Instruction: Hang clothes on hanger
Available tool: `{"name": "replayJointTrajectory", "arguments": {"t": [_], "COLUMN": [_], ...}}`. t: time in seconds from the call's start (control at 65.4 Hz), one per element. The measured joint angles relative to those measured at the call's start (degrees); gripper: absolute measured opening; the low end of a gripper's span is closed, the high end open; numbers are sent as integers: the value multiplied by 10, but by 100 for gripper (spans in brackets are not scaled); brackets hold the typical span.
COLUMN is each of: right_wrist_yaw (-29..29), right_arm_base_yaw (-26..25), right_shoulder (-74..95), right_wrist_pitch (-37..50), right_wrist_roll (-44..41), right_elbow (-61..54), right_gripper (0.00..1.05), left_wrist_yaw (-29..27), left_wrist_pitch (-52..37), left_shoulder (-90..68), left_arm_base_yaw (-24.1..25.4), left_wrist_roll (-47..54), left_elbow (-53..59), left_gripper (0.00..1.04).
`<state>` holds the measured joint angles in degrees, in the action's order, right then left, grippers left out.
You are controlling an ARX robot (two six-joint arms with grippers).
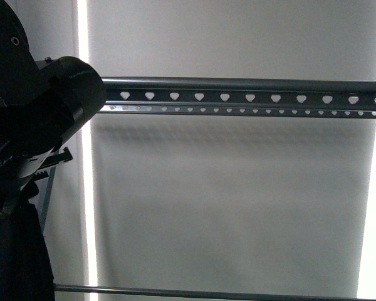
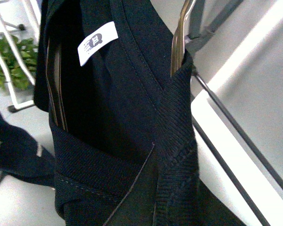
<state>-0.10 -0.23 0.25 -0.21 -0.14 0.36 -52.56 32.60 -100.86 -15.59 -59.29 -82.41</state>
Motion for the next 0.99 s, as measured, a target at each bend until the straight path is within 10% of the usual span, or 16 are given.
{"name": "replayJointTrajectory", "arguments": {"t": [0.428, 0.994], "right_wrist_yaw": [0, 0], "right_arm_base_yaw": [0, 0], "right_shoulder": [0, 0], "right_wrist_pitch": [0, 0], "right_wrist_roll": [0, 0], "right_elbow": [0, 0], "right_gripper": [97, 97], "left_wrist_yaw": [224, 745], "left_wrist_pitch": [-292, -201], "left_shoulder": [180, 202], "left_arm_base_yaw": [-22, 92], "left_wrist_roll": [275, 564], "left_elbow": [152, 115], "left_gripper": [6, 6]}}
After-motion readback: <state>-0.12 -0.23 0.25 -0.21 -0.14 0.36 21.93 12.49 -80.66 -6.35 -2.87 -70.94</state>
